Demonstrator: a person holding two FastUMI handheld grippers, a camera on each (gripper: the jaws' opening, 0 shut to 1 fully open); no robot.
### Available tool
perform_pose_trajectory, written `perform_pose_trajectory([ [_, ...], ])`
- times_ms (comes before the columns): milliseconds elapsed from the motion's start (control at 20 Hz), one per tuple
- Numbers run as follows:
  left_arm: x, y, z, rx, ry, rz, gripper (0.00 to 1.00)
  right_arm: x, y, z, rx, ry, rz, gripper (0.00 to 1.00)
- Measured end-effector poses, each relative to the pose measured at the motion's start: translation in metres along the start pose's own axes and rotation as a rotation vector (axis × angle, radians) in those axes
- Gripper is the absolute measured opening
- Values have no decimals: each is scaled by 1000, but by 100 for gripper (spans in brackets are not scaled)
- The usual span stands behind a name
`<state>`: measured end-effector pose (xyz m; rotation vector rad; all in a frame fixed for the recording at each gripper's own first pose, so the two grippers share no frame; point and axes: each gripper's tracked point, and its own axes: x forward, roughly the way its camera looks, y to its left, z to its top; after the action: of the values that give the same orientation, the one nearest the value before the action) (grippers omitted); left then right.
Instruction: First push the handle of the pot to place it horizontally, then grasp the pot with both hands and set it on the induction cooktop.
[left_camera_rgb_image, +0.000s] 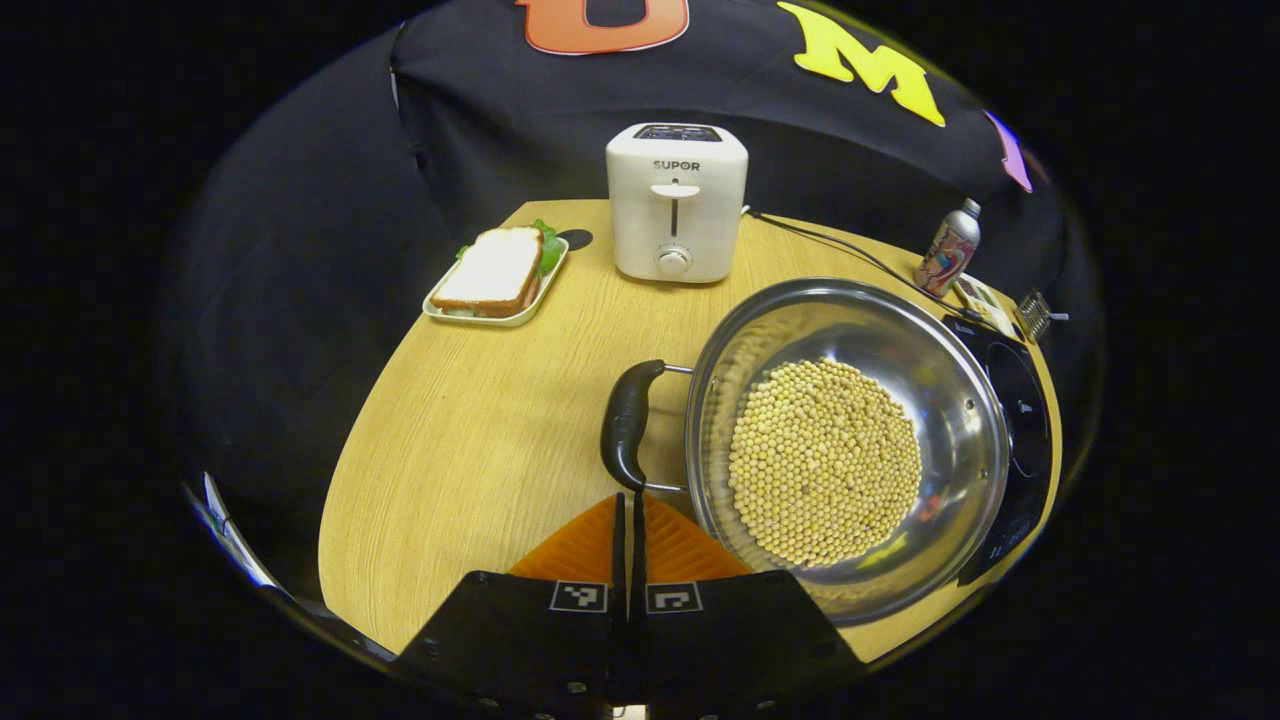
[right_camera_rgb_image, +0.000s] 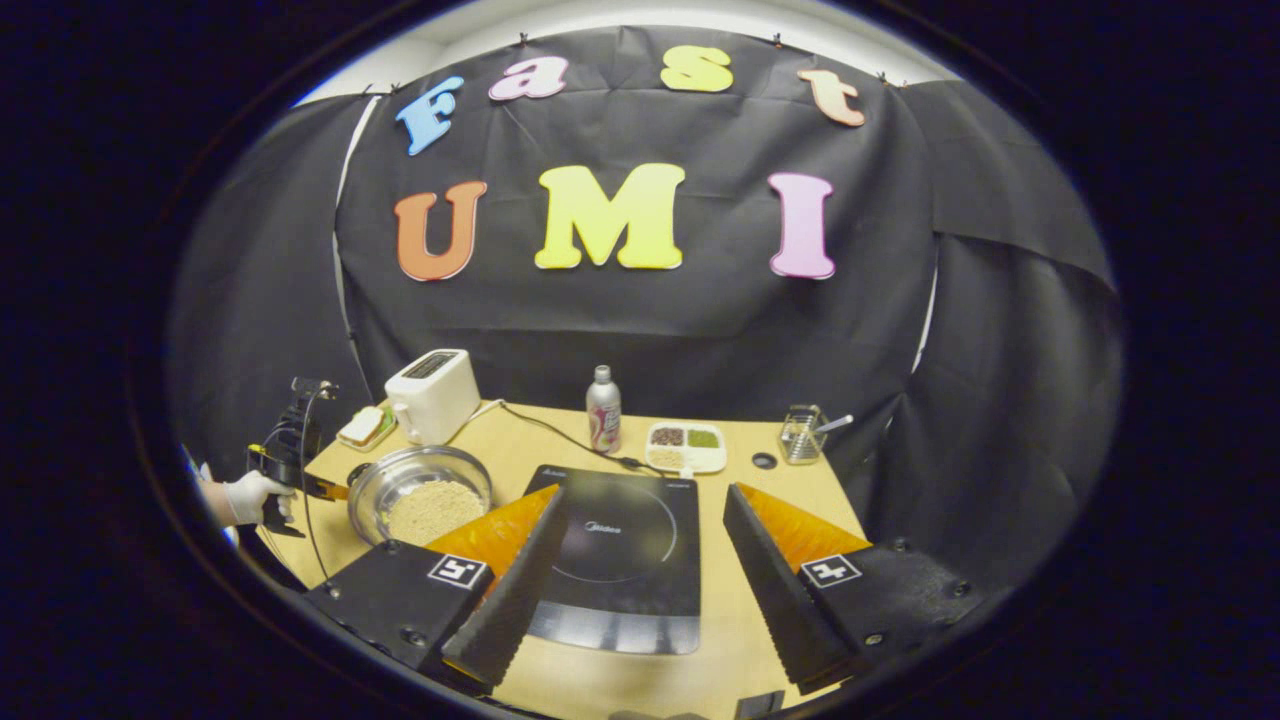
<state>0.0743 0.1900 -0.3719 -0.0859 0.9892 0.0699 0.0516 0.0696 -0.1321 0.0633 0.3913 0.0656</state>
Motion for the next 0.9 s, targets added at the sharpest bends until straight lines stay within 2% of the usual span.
perform_pose_trajectory([
  [100,-10,0,7,7,-43,-32,0,17,20,-11,15,39,47,98],
  [150,-15,1,10,11,-58,-41,4,26,32,-16,23,57,72,96],
  [200,-18,5,12,23,-72,-39,29,36,42,-20,28,75,93,99],
  [300,-25,17,20,43,-113,-11,77,54,65,-30,18,114,129,96],
  [400,-26,15,29,39,-134,-44,98,74,87,-38,1,148,163,99],
  [600,-12,7,38,40,-115,-71,98,115,136,-65,1,257,231,99],
  [700,2,3,41,51,-100,-70,99,138,152,-81,-7,313,235,97],
  [750,9,0,41,52,-92,-75,99,149,159,-91,-8,347,232,93],
  [900,26,-5,42,68,-67,-83,98,177,176,-123,32,461,227,94],
])
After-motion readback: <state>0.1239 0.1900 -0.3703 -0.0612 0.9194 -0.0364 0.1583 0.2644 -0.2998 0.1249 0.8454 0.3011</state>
